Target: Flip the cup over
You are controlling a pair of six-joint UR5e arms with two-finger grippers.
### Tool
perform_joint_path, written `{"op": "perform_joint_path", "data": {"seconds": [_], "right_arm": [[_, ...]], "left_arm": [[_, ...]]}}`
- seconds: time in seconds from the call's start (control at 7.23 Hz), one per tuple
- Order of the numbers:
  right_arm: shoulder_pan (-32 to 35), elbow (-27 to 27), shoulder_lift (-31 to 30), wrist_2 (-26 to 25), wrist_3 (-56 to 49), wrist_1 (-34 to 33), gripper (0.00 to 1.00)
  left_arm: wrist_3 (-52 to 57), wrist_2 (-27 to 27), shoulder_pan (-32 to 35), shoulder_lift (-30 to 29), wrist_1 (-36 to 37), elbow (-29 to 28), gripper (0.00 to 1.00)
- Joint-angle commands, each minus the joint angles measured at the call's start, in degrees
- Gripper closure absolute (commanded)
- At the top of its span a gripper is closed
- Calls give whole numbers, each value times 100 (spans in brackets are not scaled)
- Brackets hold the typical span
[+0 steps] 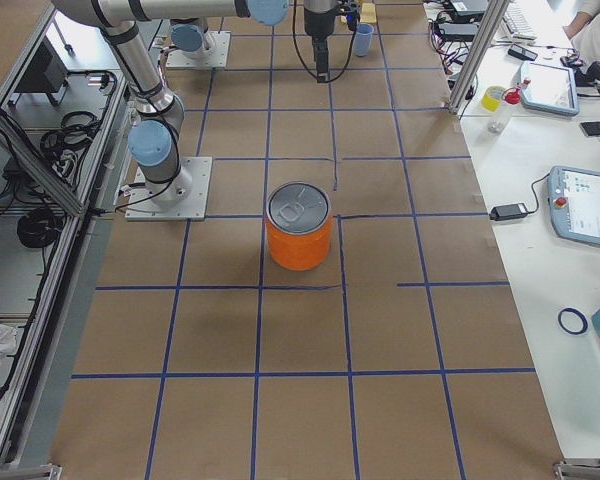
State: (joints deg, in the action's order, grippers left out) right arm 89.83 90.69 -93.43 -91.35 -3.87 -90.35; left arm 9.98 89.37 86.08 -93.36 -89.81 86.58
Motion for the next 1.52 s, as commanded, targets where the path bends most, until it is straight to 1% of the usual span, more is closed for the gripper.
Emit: {"op": "perform_joint_path", "data": {"seconds": [0.0, 0.14, 0.28, 0.42, 1.38], "right_arm": [[0, 1, 0, 3, 0, 0, 0], [0, 1, 0, 3, 0, 9, 0], [8, 18, 9, 12, 9, 113, 0], [9, 36, 0, 3, -9, 27, 0], [0, 89, 0, 3, -18, 70, 0]], "left_arm": [[3, 28, 111, 273, -221, 26, 0], [12, 37, 111, 379, -265, 78, 0], [21, 89, 154, 493, -457, 174, 0], [13, 125, 172, 555, -459, 245, 0], [12, 116, 146, 538, -424, 211, 0]]}}
